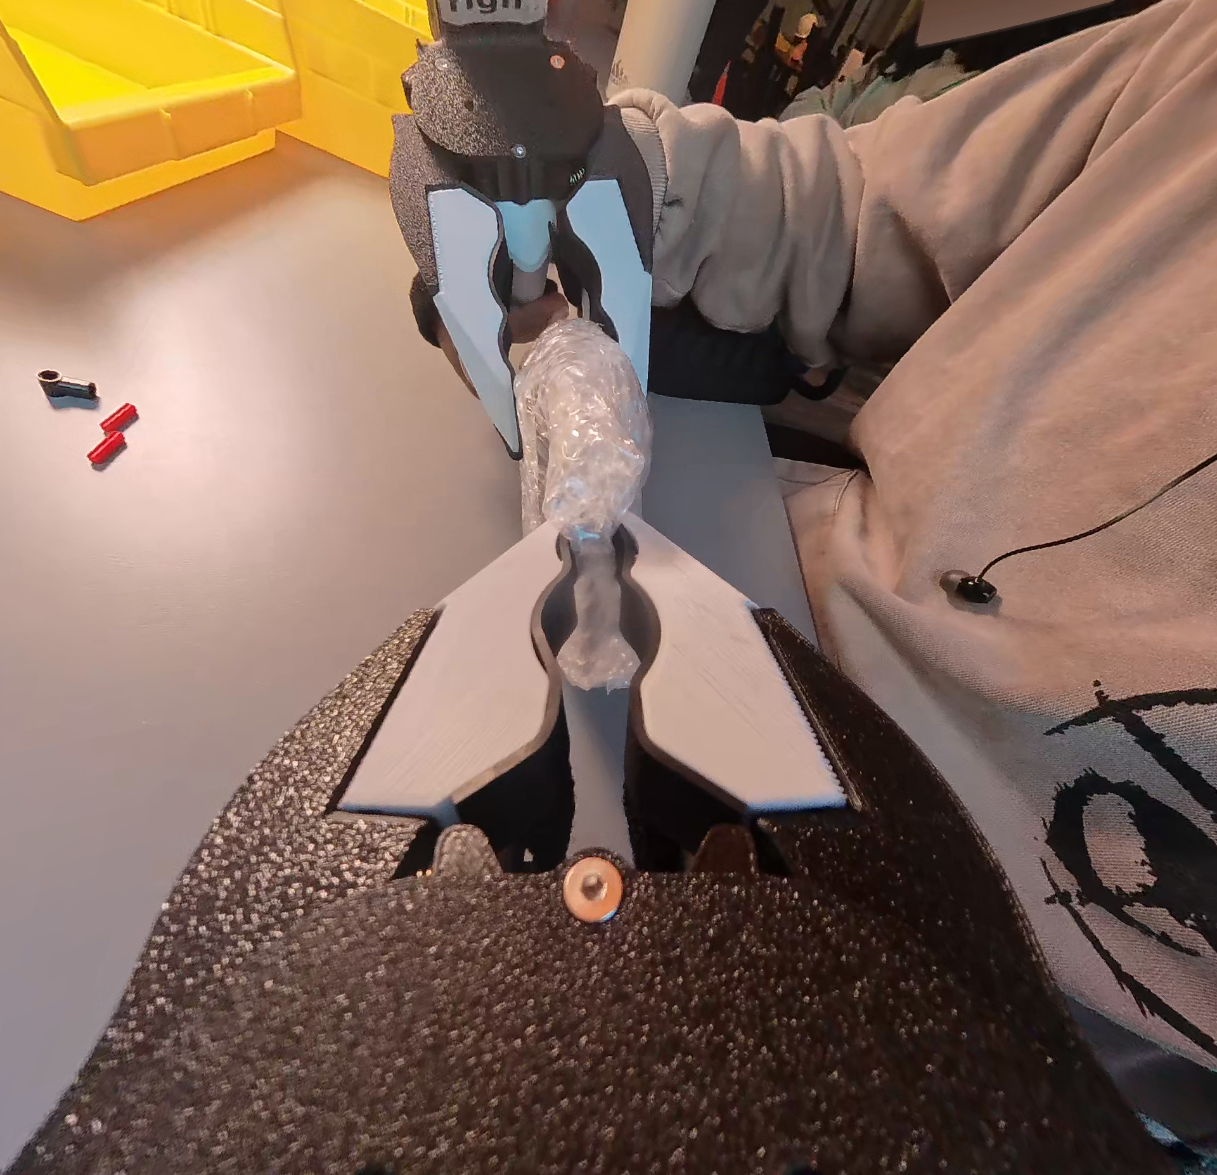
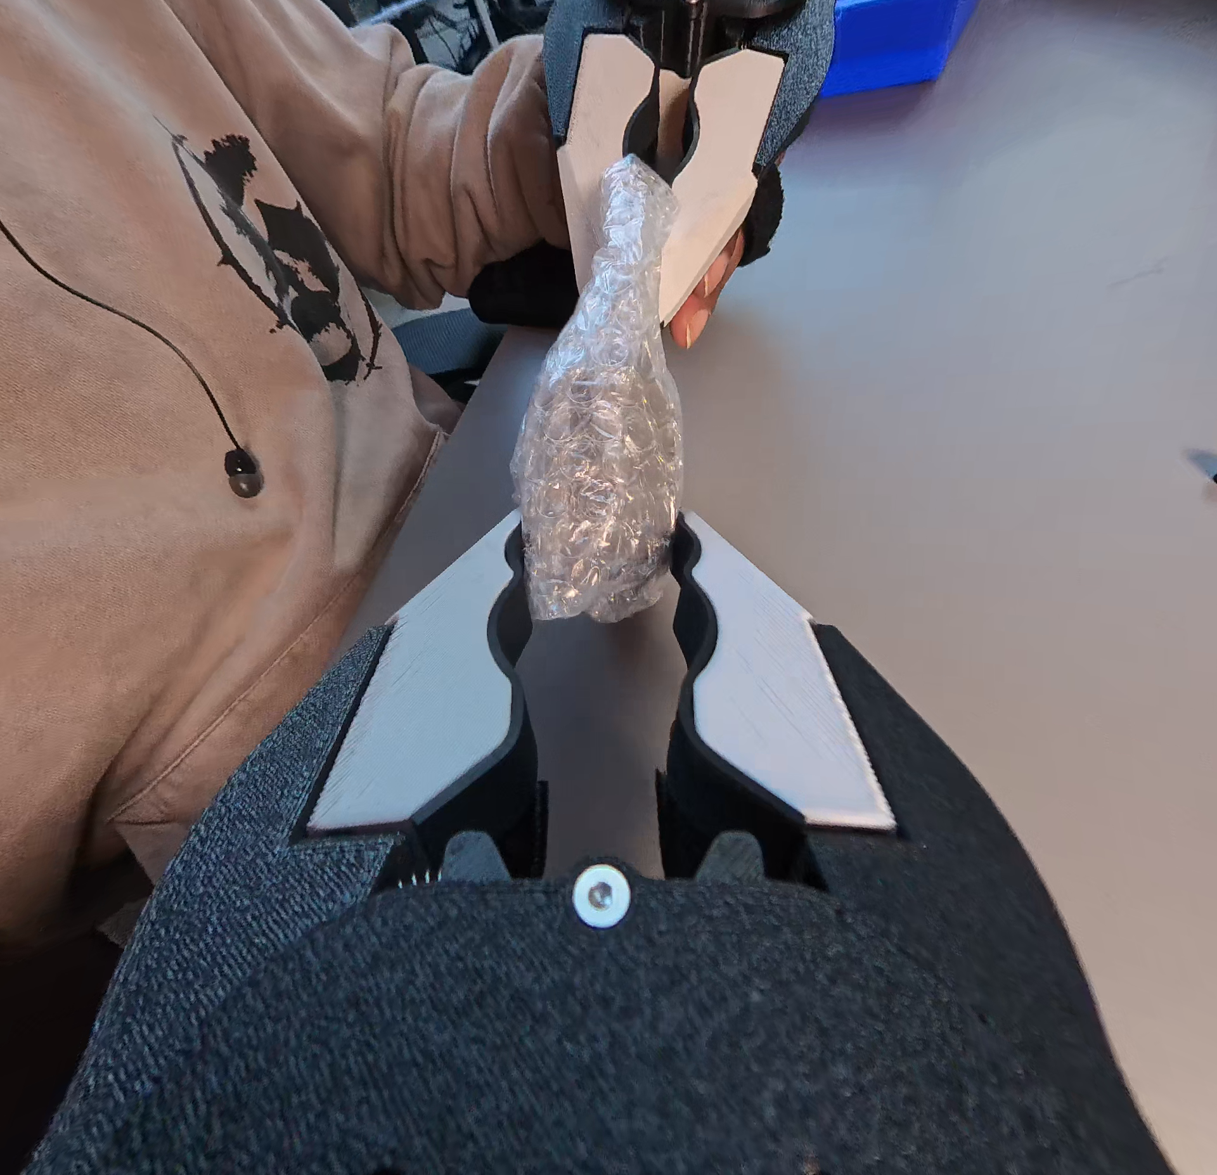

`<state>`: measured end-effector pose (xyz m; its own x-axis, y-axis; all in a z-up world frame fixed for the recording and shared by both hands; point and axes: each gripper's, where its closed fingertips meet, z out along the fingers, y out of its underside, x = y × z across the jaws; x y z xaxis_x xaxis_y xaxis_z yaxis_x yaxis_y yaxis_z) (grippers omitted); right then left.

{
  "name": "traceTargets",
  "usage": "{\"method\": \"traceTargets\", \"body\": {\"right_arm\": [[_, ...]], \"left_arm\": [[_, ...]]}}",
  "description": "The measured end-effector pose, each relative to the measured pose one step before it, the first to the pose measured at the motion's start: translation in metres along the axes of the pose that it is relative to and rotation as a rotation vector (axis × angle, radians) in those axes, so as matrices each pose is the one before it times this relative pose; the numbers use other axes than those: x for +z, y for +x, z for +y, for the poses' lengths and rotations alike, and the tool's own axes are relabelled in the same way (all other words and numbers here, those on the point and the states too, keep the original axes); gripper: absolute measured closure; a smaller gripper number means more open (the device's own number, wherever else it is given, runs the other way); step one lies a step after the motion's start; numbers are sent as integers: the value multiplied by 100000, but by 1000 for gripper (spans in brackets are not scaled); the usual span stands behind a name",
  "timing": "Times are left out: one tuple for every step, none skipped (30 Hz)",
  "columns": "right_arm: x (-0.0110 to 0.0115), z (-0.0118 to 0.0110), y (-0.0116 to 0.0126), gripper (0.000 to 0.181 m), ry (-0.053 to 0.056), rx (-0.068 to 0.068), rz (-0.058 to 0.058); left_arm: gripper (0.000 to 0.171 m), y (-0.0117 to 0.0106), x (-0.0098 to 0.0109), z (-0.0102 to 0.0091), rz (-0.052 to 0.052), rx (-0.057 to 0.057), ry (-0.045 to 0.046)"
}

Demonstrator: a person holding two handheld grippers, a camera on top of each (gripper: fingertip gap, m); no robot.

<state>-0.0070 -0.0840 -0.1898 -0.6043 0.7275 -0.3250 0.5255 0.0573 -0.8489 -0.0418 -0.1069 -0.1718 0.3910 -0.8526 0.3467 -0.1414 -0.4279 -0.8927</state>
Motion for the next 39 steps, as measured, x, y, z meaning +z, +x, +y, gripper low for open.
{"method": "traceTargets", "body": {"right_arm": [[25,-99,62,139,1522,1088,406],[54,-115,88,139,1299,2023,823],[41,-85,30,138,1052,1156,1006],[44,-76,-48,137,591,-753,1270],[45,-154,-135,134,711,-1587,1485],[46,-373,-382,122,1441,-779,-180],[92,-640,-556,110,2382,958,-1687],[206,-395,-166,106,525,460,505],[337,42,380,109,-1778,-2150,3829],[445,557,465,120,-4424,-3661,3816],[343,245,52,131,-1598,-3156,716],[9,-165,-98,134,1507,734,-1313],[-67,-150,43,135,2085,1161,-1035],[5,28,76,136,1423,360,-1183],[47,77,98,136,1267,463,-1020],[-52,-63,105,137,1601,931,-836],[-26,-77,115,136,1655,-157,-74],[-12,-110,137,136,1746,486,337],[-17,-184,199,136,2093,1377,721],[-74,-241,240,135,2062,1180,1224],[-142,-324,293,134,2141,177,1793],[-181,-341,368,135,1772,68,2446],[-310,-475,393,135,2612,50,2553],[-520,-805,340,135,5299,933,1742],[-699,-1157,472,136,7755,4617,1228],[-798,-1453,409,136,9439,5913,7],[-836,-1691,362,136,10864,5808,-332],[-781,-1854,345,136,11467,5795,-202],[-665,-1851,325,136,11199,5432,-127],[-553,-1689,211,137,10365,5013,-618],[-407,-1356,-26,137,8359,4949,-2099],[-267,-936,-138,137,5818,4902,-2701],[-146,-558,-62,137,4030,2946,-1453],[-61,-240,10,137,2526,485,-97],[29,86,-51,136,566,63,-301],[127,233,-114,136,-229,768,-716],[198,273,-153,136,1,748,-748],[249,368,-126,136,-417,146,-560],[294,553,-39,136,-1566,-1209,166]], "left_arm": [[167,-79,-24,-33,73,-970,495],[166,-204,-24,-10,-932,-480,460],[166,-172,-36,-42,-1329,56,507],[167,21,3,7,-560,697,41],[167,32,15,13,-689,1084,-153],[167,-38,4,-12,-982,734,-8],[167,36,27,-24,-11,265,17],[167,31,64,-55,47,320,57],[167,191,122,-80,761,632,70],[167,275,159,-47,1209,876,2],[167,141,117,-23,378,849,-249],[167,56,-95,-9,207,937,31],[167,-70,-244,-113,-216,-152,904],[166,-67,-124,24,47,-91,263],[166,-150,4,178,-238,429,-552],[166,-87,-67,-117,260,-447,1010],[166,-100,-51,-94,-27,-592,625],[166,-133,-59,-93,-482,-191,703],[166,-204,-88,-110,-1004,-440,952],[165,-342,-117,-106,-1621,-702,1410],[164,-421,-137,-181,-1951,-989,2174],[160,-434,-163,-267,-1887,-1328,2667],[156,-505,-323,-547,-2517,-1125,3903],[153,-468,-612,-1043,-2391,-935,6595],[150,-502,-876,-1530,-2018,-2017,9208],[144,-545,-922,-1637,-1588,-3401,9530],[136,-511,-790,-1356,-1086,-4078,7936],[130,-216,-536,-849,502,-3518,5214],[123,15,-264,-356,964,-2179,2694],[117,74,-15,-2,340,-455,797],[114,144,196,272,97,733,-773],[111,167,345,388,181,889,-1578],[108,201,464,351,438,402,-1373],[106,192,524,238,716,-164,-911],[105,194,573,157,767,-93,-713],[105,50,636,118,-130,497,-999],[105,-33,682,-10,-689,824,-776],[105,162,698,-134,503,490,-491],[105,184,735,-133,656,-10,-816]]}}
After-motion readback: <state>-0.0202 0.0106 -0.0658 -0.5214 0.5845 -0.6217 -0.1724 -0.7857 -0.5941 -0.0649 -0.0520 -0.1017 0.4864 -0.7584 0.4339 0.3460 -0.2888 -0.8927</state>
